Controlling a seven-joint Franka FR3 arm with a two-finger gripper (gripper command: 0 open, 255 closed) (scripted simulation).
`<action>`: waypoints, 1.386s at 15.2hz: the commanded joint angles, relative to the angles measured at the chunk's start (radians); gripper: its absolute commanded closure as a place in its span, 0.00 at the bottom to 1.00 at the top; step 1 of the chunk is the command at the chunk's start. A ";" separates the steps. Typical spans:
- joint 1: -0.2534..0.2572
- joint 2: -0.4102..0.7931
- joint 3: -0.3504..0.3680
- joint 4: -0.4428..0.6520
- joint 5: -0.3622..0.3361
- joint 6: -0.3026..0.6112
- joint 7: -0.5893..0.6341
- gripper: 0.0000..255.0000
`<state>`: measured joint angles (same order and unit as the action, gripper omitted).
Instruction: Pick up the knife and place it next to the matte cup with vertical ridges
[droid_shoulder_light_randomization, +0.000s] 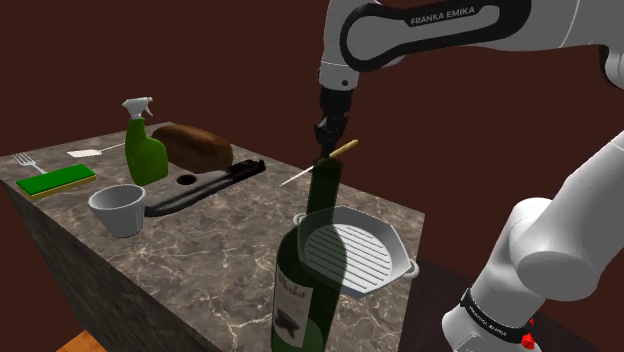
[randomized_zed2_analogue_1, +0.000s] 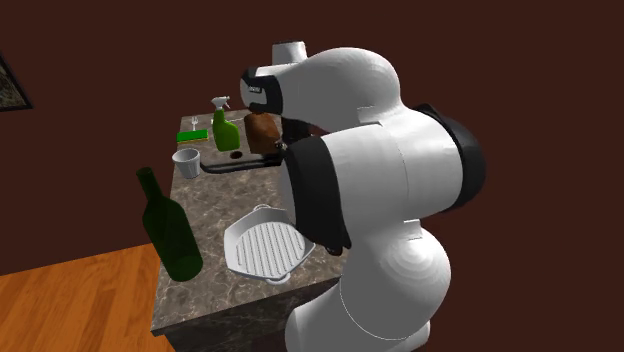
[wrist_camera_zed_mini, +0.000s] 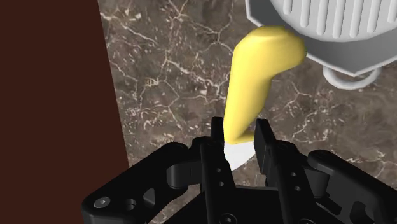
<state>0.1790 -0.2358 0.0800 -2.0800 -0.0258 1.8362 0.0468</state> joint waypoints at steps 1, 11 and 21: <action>0.017 0.016 0.027 0.017 0.005 -0.002 0.043 1.00; 0.116 0.132 0.174 0.148 0.012 -0.025 0.289 1.00; 0.234 0.352 0.294 0.403 -0.051 -0.081 0.539 1.00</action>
<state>0.3983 0.0838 0.3627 -1.7099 -0.0652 1.7590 0.5563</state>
